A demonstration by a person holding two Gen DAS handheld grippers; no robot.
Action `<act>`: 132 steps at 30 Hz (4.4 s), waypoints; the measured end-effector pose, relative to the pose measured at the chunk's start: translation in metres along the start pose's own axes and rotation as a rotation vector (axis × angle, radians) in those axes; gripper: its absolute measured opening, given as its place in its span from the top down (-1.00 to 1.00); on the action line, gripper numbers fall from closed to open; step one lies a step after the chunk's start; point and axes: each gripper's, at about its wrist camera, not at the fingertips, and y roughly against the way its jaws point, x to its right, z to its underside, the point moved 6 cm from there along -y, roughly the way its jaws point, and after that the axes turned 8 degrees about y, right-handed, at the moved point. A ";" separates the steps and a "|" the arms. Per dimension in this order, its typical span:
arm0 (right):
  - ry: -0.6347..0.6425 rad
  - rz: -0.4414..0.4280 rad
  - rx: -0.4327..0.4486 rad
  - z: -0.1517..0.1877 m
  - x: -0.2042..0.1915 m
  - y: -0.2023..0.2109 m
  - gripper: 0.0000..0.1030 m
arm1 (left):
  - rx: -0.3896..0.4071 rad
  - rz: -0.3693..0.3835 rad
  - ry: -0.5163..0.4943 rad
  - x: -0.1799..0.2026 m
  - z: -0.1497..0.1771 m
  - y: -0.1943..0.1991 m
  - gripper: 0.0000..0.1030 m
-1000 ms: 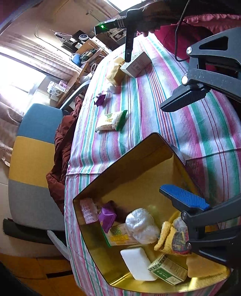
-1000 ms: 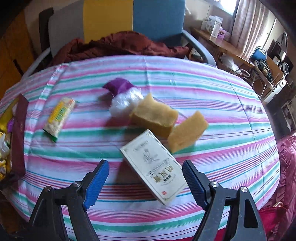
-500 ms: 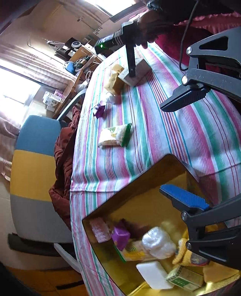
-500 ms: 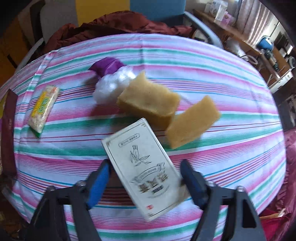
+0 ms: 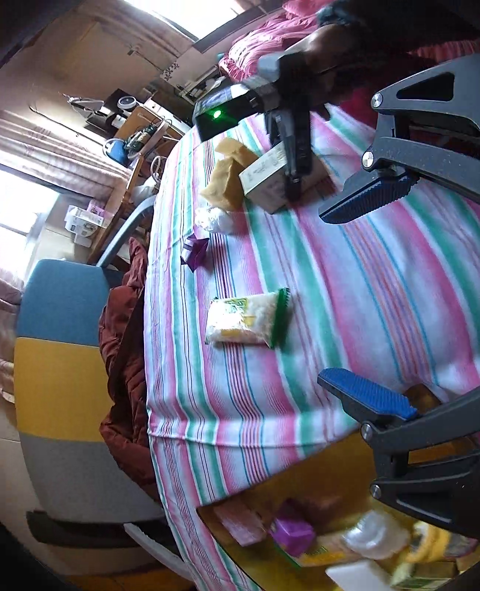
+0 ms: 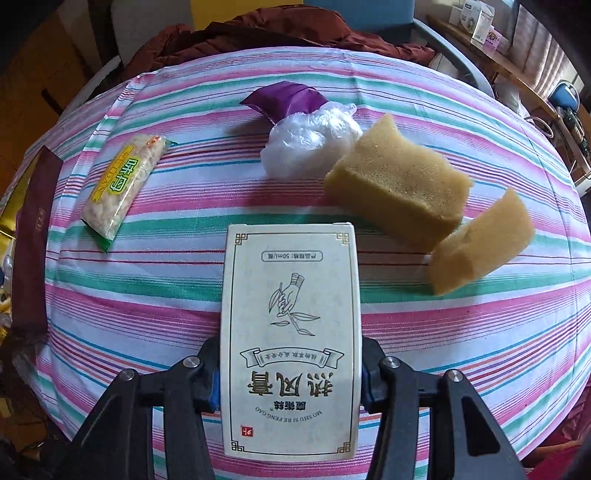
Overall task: Organize objects
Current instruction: 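Grasp the WEIDAN snack packet with the left gripper while the right gripper grasps the white printed box, then carry the packet and white box over the gold tray and open both grippers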
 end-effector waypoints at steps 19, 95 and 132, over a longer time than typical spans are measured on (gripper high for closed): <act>0.027 0.023 -0.009 0.000 -0.009 -0.003 -0.27 | -0.077 -0.177 0.052 -0.008 -0.067 -0.118 -0.65; 0.122 0.042 0.031 -0.010 -0.022 0.004 -0.01 | 0.019 -0.072 -0.160 0.048 0.048 -0.018 0.06; 0.301 -0.232 0.270 -0.022 -0.227 0.081 -0.02 | 0.324 -0.438 0.124 -0.118 0.035 0.123 0.06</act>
